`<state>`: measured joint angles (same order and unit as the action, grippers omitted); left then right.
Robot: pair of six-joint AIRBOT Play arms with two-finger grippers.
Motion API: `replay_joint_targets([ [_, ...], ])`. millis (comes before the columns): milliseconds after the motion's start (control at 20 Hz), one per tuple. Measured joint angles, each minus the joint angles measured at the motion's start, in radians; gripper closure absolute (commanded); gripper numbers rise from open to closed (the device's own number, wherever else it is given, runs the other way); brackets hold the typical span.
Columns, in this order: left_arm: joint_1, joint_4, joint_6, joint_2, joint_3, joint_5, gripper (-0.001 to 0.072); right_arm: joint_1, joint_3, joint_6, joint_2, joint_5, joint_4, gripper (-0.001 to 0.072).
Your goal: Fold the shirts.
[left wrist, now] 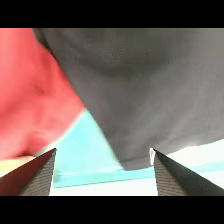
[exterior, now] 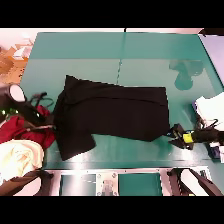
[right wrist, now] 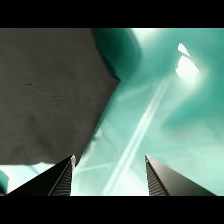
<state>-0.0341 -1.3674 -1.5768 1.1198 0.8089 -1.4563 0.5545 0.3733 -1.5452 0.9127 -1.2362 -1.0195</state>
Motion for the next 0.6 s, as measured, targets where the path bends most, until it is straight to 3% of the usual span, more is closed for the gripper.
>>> replay_joint_targets([
  [200, -0.007, 0.086, -0.008, -0.022, -0.171, 0.1, 0.0003, 0.003, -0.119, 0.07, -0.028, 0.109, 0.13, 0.0224],
  [250, -0.009, 0.109, -0.009, -0.025, -0.203, 0.127, 0.0004, 0.003, -0.136, 0.087, -0.029, 0.143, 0.164, 0.0265],
  [350, -0.009, 0.167, -0.009, -0.027, -0.246, 0.172, 0.0004, -0.012, -0.159, 0.117, -0.027, 0.215, 0.21, 0.0591],
  [450, -0.01, 0.21, -0.002, -0.028, -0.271, 0.2, 0.0004, -0.044, -0.171, 0.158, -0.019, 0.267, 0.266, 0.0695],
  [600, -0.01, 0.25, 0.008, -0.029, -0.288, 0.208, 0.0004, -0.068, -0.152, 0.2, -0.008, 0.31, 0.301, 0.0697],
])
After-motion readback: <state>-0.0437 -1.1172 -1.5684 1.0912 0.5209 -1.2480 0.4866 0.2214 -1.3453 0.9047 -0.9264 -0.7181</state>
